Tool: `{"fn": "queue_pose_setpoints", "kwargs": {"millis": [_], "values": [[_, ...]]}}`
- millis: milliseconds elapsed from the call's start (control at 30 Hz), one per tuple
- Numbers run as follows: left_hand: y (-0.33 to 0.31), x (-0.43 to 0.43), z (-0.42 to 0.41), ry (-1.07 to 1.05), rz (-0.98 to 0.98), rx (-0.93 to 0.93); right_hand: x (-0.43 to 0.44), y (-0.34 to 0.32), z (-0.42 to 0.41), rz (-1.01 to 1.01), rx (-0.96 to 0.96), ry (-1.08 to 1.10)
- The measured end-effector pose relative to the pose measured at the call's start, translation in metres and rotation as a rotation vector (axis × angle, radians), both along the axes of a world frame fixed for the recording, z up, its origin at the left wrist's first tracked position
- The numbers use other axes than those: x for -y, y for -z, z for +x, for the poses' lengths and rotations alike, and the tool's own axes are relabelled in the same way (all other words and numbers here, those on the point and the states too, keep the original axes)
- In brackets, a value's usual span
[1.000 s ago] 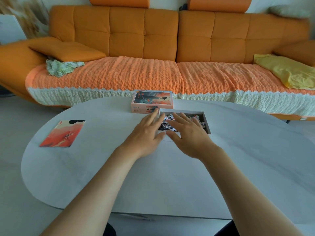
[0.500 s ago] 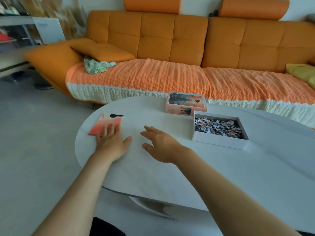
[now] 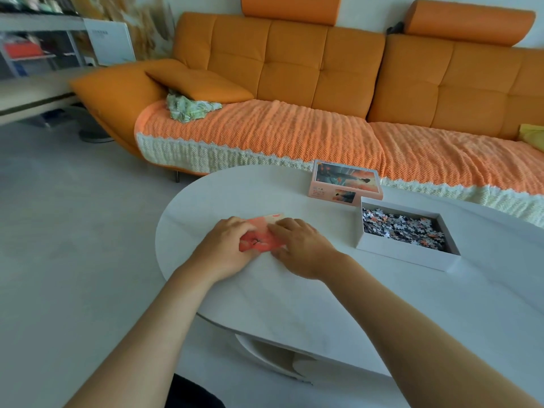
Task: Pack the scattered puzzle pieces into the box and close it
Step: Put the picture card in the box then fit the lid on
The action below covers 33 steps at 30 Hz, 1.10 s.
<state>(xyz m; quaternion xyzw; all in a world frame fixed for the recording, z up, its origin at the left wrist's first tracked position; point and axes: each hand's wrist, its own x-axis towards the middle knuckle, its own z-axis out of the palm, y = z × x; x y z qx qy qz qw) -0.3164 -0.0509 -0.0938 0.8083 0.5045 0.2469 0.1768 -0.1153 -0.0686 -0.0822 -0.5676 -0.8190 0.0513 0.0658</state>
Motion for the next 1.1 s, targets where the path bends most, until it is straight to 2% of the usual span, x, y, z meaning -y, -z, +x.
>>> {"fn": "queue_pose_setpoints", "kwargs": {"millis": [200, 300, 433, 567, 633, 767, 900, 1100], "values": [[-0.004, 0.003, 0.013, 0.164, 0.067, -0.058, 0.016, -0.006, 0.022, 0.081, 0.081, 0.046], [-0.008, 0.005, 0.025, 0.095, 0.169, -0.028, 0.025, -0.006, 0.033, 0.152, 0.056, 0.041], [-0.018, 0.004, 0.046, 0.059, 0.343, 0.066, 0.035, -0.009, 0.055, 0.281, -0.056, -0.003], [-0.040, 0.004, 0.080, 0.050, 0.566, 0.124, 0.043, -0.026, 0.085, 0.440, -0.332, -0.002], [-0.047, 0.003, 0.100, 0.054, 0.618, 0.138, 0.048, -0.035, 0.103, 0.531, -0.416, -0.014], [-0.048, 0.001, 0.142, 0.074, 0.633, 0.161, 0.055, -0.039, 0.147, 0.633, -0.439, 0.036], [-0.040, 0.004, 0.182, 0.159, 0.608, 0.130, 0.057, -0.028, 0.190, 0.634, -0.433, 0.138], [-0.031, 0.010, 0.226, 0.316, 0.414, 0.035, 0.057, -0.018, 0.226, 0.604, -0.353, 0.245]]}}
